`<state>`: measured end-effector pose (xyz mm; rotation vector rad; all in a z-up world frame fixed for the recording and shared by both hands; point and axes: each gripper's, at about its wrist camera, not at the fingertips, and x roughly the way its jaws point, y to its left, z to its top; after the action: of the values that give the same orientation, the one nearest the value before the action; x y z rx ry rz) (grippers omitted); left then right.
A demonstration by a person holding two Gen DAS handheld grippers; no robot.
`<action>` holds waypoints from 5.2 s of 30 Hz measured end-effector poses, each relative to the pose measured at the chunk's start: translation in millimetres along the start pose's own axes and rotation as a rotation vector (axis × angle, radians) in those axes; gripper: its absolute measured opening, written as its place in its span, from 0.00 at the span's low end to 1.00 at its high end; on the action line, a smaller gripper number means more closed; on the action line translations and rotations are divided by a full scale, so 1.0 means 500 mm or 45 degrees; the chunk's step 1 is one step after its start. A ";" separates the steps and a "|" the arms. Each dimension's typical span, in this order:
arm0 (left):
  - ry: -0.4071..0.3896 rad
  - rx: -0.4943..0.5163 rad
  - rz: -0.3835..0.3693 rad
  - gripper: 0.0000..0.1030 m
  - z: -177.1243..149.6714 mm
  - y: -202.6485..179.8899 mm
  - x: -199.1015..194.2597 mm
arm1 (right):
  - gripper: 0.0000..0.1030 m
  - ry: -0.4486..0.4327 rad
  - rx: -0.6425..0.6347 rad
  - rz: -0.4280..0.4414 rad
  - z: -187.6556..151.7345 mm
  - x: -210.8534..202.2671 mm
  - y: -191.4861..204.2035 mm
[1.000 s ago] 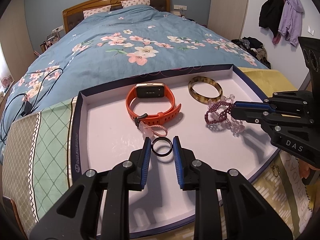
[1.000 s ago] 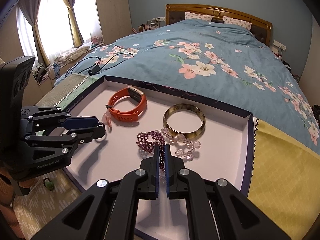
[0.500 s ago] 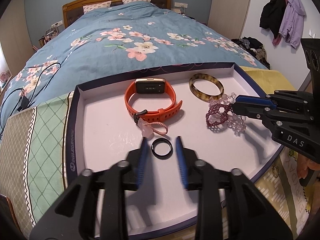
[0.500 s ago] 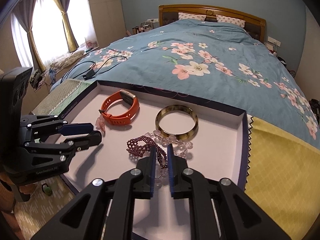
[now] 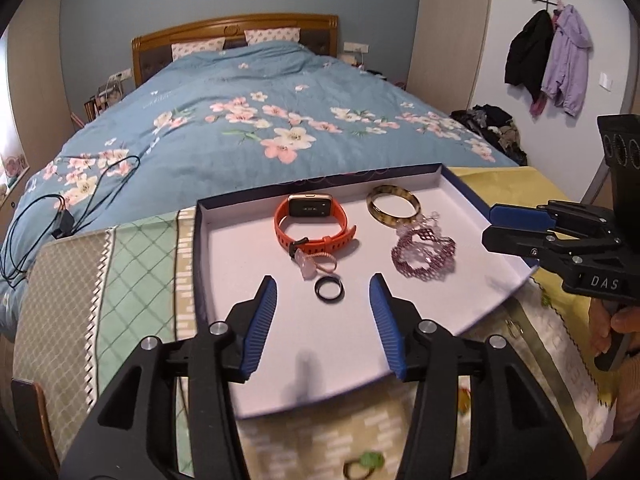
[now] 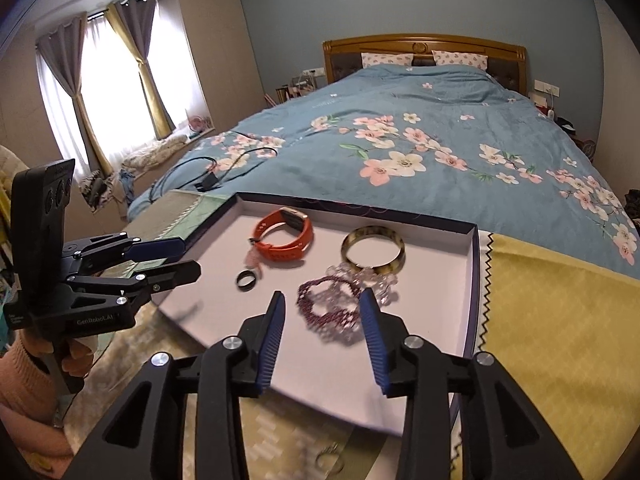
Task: Organize jewelry
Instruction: 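Move both grippers back to the rings on the cloth, then grasp the amber ring with the left gripper while the right grasps the green-gem gold ring, then carry the amber ring and green-gem ring over the box with both grippers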
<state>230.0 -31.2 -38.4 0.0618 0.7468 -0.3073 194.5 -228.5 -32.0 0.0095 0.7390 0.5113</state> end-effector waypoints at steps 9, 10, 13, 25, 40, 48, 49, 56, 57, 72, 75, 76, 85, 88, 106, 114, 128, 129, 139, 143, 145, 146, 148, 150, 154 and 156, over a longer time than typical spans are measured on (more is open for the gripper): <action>-0.050 0.062 -0.077 0.48 -0.074 -0.022 -0.092 | 0.38 -0.052 0.108 -0.029 -0.052 -0.075 -0.035; -0.049 0.070 -0.084 0.48 -0.077 -0.026 -0.093 | 0.38 -0.051 0.126 -0.044 -0.063 -0.082 -0.043; -0.044 0.086 -0.118 0.48 -0.090 -0.041 -0.095 | 0.38 -0.034 0.179 -0.067 -0.092 -0.094 -0.062; 0.027 0.171 -0.205 0.48 -0.124 -0.112 -0.073 | 0.38 0.078 0.231 -0.194 -0.172 -0.080 -0.082; 0.139 0.230 -0.262 0.47 -0.143 -0.164 -0.022 | 0.29 0.155 0.219 -0.272 -0.181 -0.051 -0.099; 0.208 0.210 -0.242 0.34 -0.146 -0.168 0.010 | 0.16 0.156 0.208 -0.265 -0.182 -0.053 -0.094; 0.210 0.209 -0.238 0.31 -0.146 -0.168 0.011 | 0.16 0.153 0.208 -0.263 -0.182 -0.053 -0.093; 0.204 0.181 -0.226 0.18 -0.144 -0.162 0.013 | 0.06 0.136 0.204 -0.251 -0.182 -0.058 -0.088; 0.200 0.179 -0.223 0.18 -0.145 -0.161 0.011 | 0.06 0.129 0.208 -0.244 -0.182 -0.060 -0.088; 0.125 0.141 -0.209 0.18 -0.145 -0.144 -0.037 | 0.06 -0.001 0.142 -0.137 -0.156 -0.099 -0.031; 0.105 0.127 -0.204 0.18 -0.141 -0.137 -0.048 | 0.06 -0.009 0.122 -0.113 -0.147 -0.097 -0.018; 0.100 0.122 -0.205 0.18 -0.140 -0.133 -0.051 | 0.06 -0.011 0.117 -0.109 -0.145 -0.097 -0.014; 0.029 0.093 -0.187 0.18 -0.119 -0.114 -0.084 | 0.06 -0.049 0.075 -0.070 -0.118 -0.092 0.013; 0.011 0.087 -0.178 0.18 -0.111 -0.108 -0.094 | 0.06 -0.058 0.064 -0.062 -0.110 -0.090 0.018; -0.045 0.073 -0.137 0.18 -0.076 -0.087 -0.103 | 0.06 -0.085 0.010 -0.036 -0.063 -0.062 0.037; -0.053 0.071 -0.118 0.18 -0.061 -0.080 -0.093 | 0.06 -0.084 -0.004 -0.033 -0.049 -0.051 0.039; -0.052 0.074 -0.107 0.18 -0.040 -0.078 -0.073 | 0.06 -0.071 -0.029 -0.038 -0.022 -0.021 0.040; -0.051 0.074 -0.105 0.18 -0.040 -0.078 -0.072 | 0.06 -0.071 -0.030 -0.038 -0.021 -0.020 0.039; -0.051 0.073 -0.094 0.18 -0.032 -0.074 -0.064 | 0.06 -0.058 -0.037 -0.037 -0.012 -0.002 0.035; -0.050 0.074 -0.090 0.18 -0.025 -0.070 -0.059 | 0.06 -0.053 -0.040 -0.038 -0.009 0.005 0.034; -0.049 0.073 -0.087 0.18 -0.025 -0.070 -0.057 | 0.06 -0.049 -0.043 -0.041 -0.008 0.008 0.033; -0.047 0.071 -0.087 0.18 -0.024 -0.069 -0.054 | 0.06 -0.047 -0.044 -0.041 -0.008 0.011 0.032; -0.044 0.074 -0.083 0.18 -0.023 -0.069 -0.051 | 0.06 -0.043 -0.046 -0.043 -0.006 0.016 0.031; -0.042 0.074 -0.081 0.18 -0.022 -0.068 -0.047 | 0.06 -0.041 -0.046 -0.045 -0.006 0.020 0.029; -0.044 0.075 -0.075 0.18 -0.019 -0.067 -0.043 | 0.06 -0.039 -0.045 -0.046 -0.005 0.022 0.026; -0.044 0.075 -0.074 0.18 -0.019 -0.067 -0.043 | 0.06 -0.038 -0.047 -0.048 -0.004 0.023 0.027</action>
<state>198.9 -56.3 -29.2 0.0908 0.7058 -0.3847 194.4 -211.9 -38.7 -0.0308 0.6990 0.4880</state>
